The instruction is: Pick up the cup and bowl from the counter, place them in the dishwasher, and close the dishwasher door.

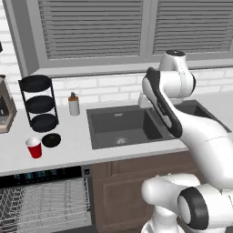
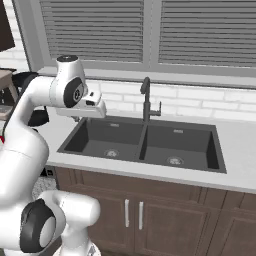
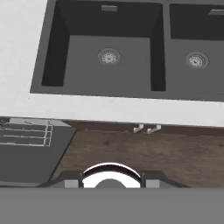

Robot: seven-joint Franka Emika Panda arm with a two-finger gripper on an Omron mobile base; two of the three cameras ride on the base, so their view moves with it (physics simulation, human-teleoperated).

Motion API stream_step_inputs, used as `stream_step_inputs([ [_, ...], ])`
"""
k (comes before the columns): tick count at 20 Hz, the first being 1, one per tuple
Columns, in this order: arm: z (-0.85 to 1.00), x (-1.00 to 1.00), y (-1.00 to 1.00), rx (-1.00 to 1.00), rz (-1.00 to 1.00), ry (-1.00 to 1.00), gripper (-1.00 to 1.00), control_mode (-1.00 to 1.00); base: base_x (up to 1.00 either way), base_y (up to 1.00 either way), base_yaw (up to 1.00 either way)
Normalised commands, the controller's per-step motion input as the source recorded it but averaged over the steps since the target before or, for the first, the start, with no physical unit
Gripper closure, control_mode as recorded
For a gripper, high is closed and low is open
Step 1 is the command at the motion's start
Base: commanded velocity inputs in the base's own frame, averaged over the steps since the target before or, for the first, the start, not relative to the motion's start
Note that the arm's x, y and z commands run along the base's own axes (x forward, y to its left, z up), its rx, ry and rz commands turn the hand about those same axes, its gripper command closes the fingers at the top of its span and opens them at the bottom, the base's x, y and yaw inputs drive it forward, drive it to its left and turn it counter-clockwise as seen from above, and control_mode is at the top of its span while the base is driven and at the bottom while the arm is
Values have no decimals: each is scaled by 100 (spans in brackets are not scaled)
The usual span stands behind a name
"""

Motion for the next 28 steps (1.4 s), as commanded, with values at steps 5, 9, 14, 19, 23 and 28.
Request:
stream_step_inputs([
  [5,11,-58,-27,8,1,-11,-100,-100,0,0,0],
  [9,8,-90,-4,7,10,-15,-100,-100,0,0,0],
  [14,0,-32,0,1,5,-3,-100,-100,0,0,0],
  [19,-17,-7,25,-1,0,1,-100,-100,0,0,0],
  [23,-27,-18,100,-3,0,0,-100,-100,0,0,0],
  [28,-35,-1,79,-1,-13,2,-100,-100,0,0,0],
])
